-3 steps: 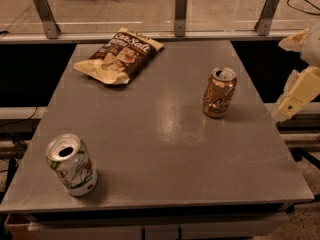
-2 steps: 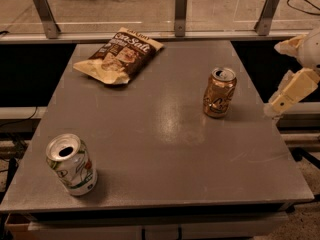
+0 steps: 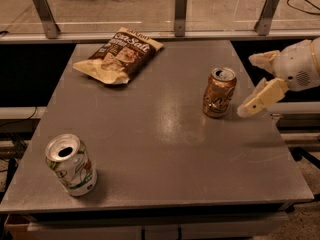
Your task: Move orange can near brown chip bag
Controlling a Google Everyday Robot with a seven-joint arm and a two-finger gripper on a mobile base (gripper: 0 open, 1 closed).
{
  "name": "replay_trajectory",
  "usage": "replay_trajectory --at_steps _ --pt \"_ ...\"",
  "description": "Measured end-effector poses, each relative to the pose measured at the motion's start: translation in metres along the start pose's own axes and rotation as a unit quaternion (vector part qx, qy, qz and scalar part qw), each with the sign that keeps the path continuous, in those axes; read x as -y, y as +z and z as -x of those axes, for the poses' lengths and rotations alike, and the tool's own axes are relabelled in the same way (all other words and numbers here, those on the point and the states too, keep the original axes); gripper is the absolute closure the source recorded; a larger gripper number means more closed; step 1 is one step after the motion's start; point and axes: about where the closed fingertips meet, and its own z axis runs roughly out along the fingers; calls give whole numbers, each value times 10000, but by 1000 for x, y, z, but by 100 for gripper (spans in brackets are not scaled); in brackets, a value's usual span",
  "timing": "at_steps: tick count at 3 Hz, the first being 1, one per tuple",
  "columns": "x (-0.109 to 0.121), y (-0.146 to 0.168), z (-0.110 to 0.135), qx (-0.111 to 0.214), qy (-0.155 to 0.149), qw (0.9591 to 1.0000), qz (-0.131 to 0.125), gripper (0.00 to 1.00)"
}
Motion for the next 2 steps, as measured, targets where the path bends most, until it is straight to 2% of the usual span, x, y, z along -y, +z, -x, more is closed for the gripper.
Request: replay_trajectory --at_steps 1,2 --pt "-2 23 5 507 131 9986 119 0" --pt "-7 41 13 834 304 9957 255 18"
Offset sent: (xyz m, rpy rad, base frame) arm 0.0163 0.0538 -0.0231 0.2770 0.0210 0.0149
